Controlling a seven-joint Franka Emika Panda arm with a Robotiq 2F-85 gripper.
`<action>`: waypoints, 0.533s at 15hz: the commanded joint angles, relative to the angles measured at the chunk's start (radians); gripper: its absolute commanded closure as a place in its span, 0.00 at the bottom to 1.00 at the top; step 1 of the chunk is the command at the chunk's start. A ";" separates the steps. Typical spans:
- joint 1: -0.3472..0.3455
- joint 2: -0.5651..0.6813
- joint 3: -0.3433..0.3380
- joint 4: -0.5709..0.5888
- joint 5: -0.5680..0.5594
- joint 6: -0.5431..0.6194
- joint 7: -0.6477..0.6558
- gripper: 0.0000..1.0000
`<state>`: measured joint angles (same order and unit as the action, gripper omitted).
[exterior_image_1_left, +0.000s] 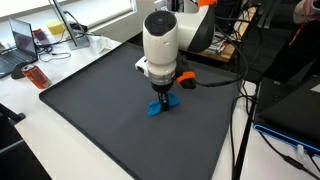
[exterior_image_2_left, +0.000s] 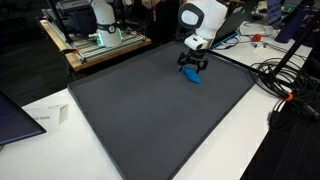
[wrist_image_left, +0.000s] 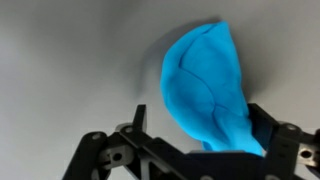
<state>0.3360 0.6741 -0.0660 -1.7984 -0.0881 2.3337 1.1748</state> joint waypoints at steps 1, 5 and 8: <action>-0.005 0.020 0.007 0.032 -0.016 -0.009 -0.012 0.00; -0.026 0.022 0.033 0.035 0.006 0.015 -0.071 0.41; -0.057 0.017 0.064 0.036 0.050 0.008 -0.135 0.64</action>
<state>0.3214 0.6801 -0.0427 -1.7831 -0.0802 2.3430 1.1067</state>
